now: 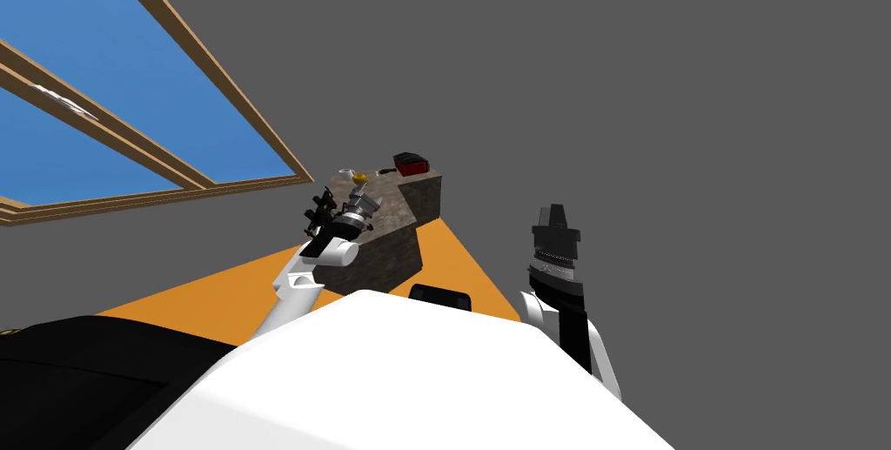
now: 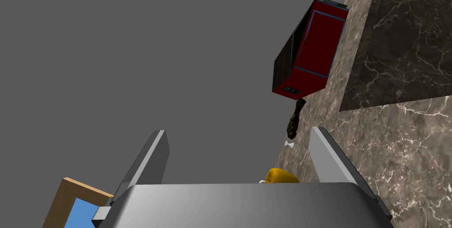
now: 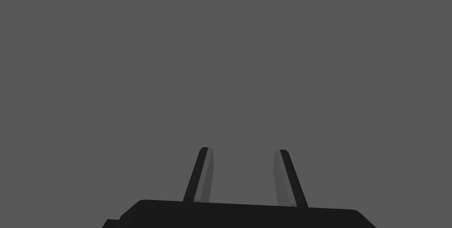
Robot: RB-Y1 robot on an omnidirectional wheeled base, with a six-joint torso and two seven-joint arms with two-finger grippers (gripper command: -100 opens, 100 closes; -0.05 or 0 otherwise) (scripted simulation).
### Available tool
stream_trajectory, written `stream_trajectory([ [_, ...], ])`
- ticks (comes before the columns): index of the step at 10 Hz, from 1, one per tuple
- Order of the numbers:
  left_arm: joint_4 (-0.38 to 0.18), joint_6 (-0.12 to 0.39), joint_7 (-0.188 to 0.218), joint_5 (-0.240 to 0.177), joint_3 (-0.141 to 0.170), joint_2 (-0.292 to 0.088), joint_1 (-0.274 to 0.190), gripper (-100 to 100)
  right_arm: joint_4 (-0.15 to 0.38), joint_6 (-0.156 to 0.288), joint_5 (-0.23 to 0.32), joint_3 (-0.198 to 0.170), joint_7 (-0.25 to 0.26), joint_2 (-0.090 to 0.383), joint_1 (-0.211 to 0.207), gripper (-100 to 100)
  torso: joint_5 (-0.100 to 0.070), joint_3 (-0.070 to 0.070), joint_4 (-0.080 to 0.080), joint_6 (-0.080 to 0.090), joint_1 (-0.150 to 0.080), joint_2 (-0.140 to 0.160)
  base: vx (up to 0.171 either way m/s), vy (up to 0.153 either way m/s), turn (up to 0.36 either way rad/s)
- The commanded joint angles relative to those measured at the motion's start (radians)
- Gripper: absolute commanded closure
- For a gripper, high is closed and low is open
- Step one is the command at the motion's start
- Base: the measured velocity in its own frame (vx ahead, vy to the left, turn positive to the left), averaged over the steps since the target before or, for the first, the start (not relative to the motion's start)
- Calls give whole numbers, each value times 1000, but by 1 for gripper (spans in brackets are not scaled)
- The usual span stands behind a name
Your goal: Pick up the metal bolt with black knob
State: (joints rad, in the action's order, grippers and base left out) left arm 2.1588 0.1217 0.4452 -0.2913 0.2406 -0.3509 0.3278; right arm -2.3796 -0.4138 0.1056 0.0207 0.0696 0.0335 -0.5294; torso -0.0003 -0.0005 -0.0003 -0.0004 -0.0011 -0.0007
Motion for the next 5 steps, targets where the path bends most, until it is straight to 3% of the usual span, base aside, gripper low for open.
stream_trajectory([
  [1,-5,50,34,-28,11,-21,-6,-100,0,0,0,0,0,0,0,0,0,0,0,0,0,0,30,-29,-69],
  [2,-5,75,34,-28,11,-21,-6,-100,0,0,0,0,0,0,0,0,0,0,0,0,-1,-1,32,-31,-31],
  [3,-11,104,68,-56,21,-43,-12,-100,0,0,0,0,0,0,0,0,0,0,0,0,-1,-1,43,-43,-44],
  [5,-11,146,68,-56,21,-43,-12,-100,0,0,0,0,0,0,0,0,0,-1,0,0,-1,-1,19,-23,-8],
])
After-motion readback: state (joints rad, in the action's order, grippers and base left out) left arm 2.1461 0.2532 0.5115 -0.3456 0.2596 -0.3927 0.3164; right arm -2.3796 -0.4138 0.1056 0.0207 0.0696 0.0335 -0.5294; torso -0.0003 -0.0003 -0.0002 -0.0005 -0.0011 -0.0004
